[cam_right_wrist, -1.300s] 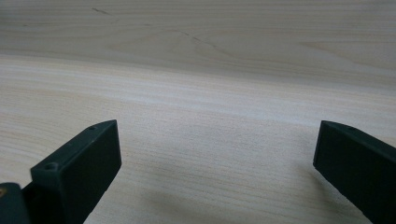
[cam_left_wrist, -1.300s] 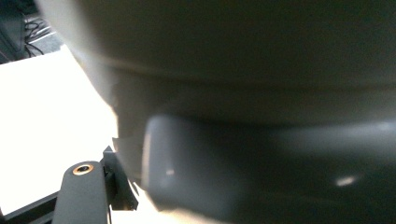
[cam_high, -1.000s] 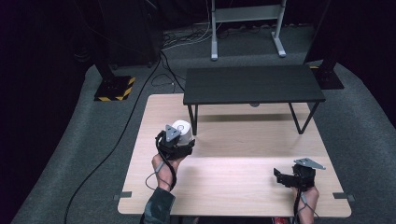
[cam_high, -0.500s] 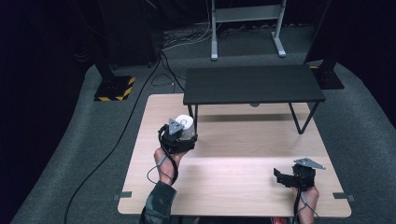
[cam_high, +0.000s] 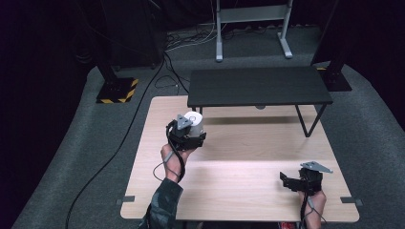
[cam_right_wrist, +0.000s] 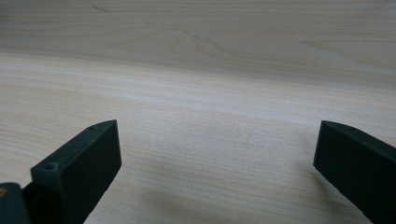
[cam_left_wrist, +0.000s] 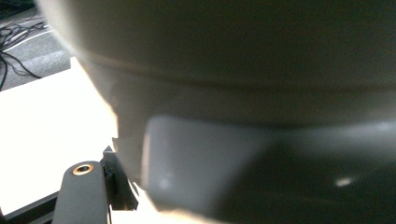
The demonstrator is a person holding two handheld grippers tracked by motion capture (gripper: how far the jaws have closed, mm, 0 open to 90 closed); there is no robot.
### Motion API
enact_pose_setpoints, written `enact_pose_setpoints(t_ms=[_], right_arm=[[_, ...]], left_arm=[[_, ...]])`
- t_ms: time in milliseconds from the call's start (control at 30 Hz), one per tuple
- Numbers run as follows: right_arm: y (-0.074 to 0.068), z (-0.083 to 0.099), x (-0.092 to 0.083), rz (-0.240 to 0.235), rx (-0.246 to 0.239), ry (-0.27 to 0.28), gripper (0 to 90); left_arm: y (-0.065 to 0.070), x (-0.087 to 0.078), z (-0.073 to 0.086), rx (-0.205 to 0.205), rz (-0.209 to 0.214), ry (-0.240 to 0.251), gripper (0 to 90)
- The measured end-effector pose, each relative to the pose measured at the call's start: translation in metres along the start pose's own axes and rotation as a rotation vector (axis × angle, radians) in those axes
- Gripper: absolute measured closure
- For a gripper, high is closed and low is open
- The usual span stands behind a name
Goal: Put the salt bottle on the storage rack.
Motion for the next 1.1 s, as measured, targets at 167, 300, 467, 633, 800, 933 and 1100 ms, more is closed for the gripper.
enact_pose_setpoints(t_ms=[167,300,467,633,800,933,1100], right_arm=[[0.0,0.0,0.0,0.0,0.0,-0.001,0.0],[0.0,0.0,0.0,0.0,0.0,0.001,0.0],[0.0,0.0,0.0,-0.001,0.0,0.0,0.0],[0.0,0.001,0.0,0.001,-0.002,0.004,0.0],[0.0,0.0,0.0,0.0,-0.002,0.002,0.0],[0.0,0.001,-0.001,0.002,0.001,0.006,0.0],[0.0,0.001,0.0,0.001,0.0,0.005,0.0]], left_arm=[[0.0,0.003,-0.008,0.005,0.014,0.0,29.7],[-0.001,0.003,-0.015,0.01,0.025,0.0,29.7],[-0.002,0.003,-0.024,0.014,0.034,0.005,29.7],[-0.003,0.002,-0.033,0.019,0.042,0.004,29.7],[-0.006,0.002,-0.04,0.018,0.051,0.006,29.8],[-0.007,0.002,-0.044,0.016,0.062,0.011,29.7],[-0.007,0.001,-0.053,0.026,0.066,0.004,29.7]])
Point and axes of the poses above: each handheld gripper's, and its own axes: x roughly forward along the jaws, z roughly out of its underside, y roughly to its right, the point moved 2 cm from there along x, roughly forward along the jaws, and after that the axes turned 3 degrees about -z, right-handed, at the moved point
